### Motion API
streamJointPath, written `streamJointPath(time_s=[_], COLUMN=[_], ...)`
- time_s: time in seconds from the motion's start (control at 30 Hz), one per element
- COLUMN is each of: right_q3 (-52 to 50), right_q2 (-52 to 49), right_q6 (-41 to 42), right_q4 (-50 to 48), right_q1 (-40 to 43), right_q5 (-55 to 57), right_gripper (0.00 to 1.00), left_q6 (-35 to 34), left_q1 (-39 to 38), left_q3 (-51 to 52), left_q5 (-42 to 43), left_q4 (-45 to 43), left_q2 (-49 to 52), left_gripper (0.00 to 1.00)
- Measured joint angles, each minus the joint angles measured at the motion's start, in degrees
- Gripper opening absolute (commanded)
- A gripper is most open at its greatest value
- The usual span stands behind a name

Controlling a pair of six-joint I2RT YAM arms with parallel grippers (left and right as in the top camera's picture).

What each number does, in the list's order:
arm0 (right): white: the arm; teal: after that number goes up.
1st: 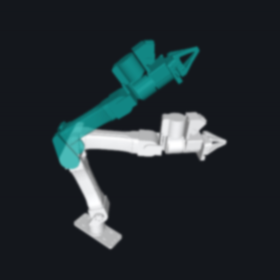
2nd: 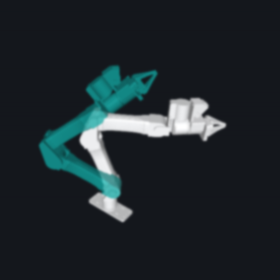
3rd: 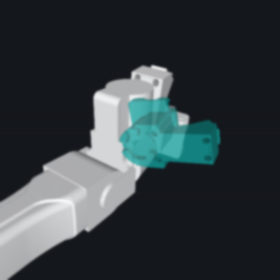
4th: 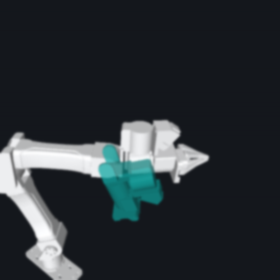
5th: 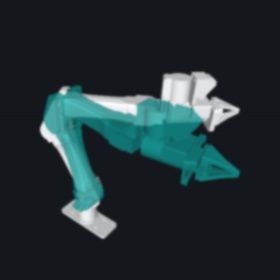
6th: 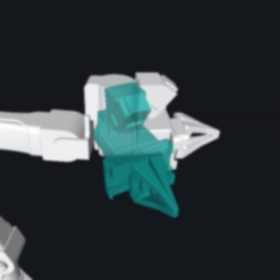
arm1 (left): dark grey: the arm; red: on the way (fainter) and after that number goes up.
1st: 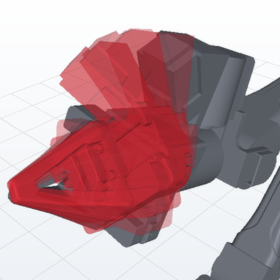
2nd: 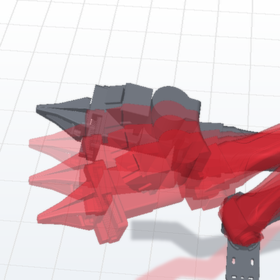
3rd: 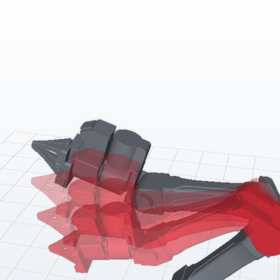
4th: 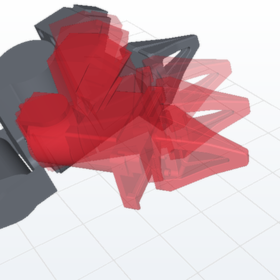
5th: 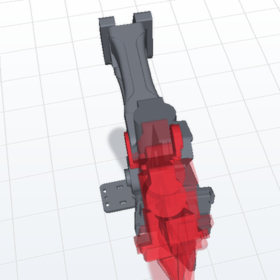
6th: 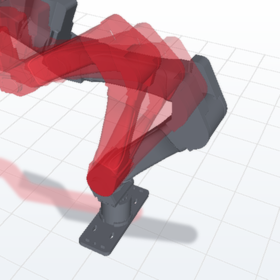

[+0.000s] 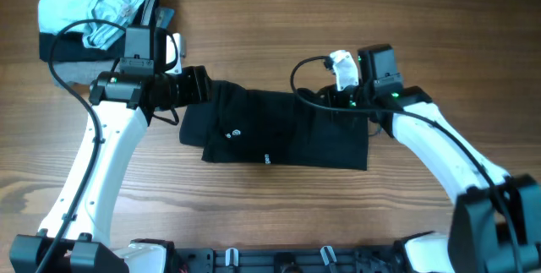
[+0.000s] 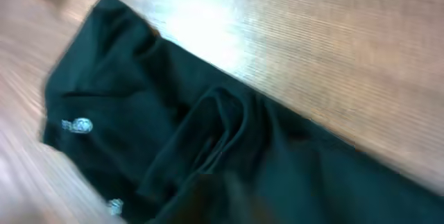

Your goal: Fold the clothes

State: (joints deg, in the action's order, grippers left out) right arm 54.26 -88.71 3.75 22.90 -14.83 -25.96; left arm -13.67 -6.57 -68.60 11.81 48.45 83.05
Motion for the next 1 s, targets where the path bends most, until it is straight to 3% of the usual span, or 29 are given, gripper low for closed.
streamJointPath(time_s=[0.2, 0.37, 0.47, 0.6, 0.63, 0.67, 0.8, 0.9, 1.0], right_q3=[0.0, -0.1, -0.2, -0.2, -0.2, -0.2, 1.3, 1.5, 1.5], right_q2=[-1.8, -11.0, -12.5, -10.0, -8.0, -3.9, 4.8, 3.7, -0.4], right_q6=[19.4, 32.7, 36.9, 33.9, 32.2, 30.8, 33.0, 37.4, 40.2], right_q4=[1.9, -5.5, -6.3, -5.6, -4.9, -3.8, 3.4, 11.4, 12.1], right_q1=[-3.0, -10.2, -12.8, -13.5, -13.2, -12.7, -10.4, -10.0, -10.0], right_q5=[-1.2, -7.7, -10.1, -11.5, -11.5, -11.3, -6.3, -1.3, 1.0], right_gripper=[0.04, 0.04, 0.04, 0.04, 0.36, 0.57, 0.55, 0.49, 0.36], left_q6=[0.0, 0.0, 0.0, 0.0, 0.0, 0.0, 0.0, 0.0, 0.0], left_q1=[0.0, 0.0, 0.0, 0.0, 0.0, 0.0, 0.0, 0.0, 0.0], left_q3=[0.0, 0.0, 0.0, 0.0, 0.0, 0.0, 0.0, 0.0, 0.0], left_q5=[0.0, 0.0, 0.0, 0.0, 0.0, 0.0, 0.0, 0.0, 0.0], left_q4=[2.1, 2.3, 2.8, 3.0, 3.0, 3.0, 3.0, 3.0, 3.0], left_q2=[0.0, 0.0, 0.0, 0.0, 0.0, 0.0, 0.0, 0.0, 0.0], left_gripper=[0.66, 0.67, 0.69, 0.74, 0.75, 0.75, 0.76, 0.77, 0.77])
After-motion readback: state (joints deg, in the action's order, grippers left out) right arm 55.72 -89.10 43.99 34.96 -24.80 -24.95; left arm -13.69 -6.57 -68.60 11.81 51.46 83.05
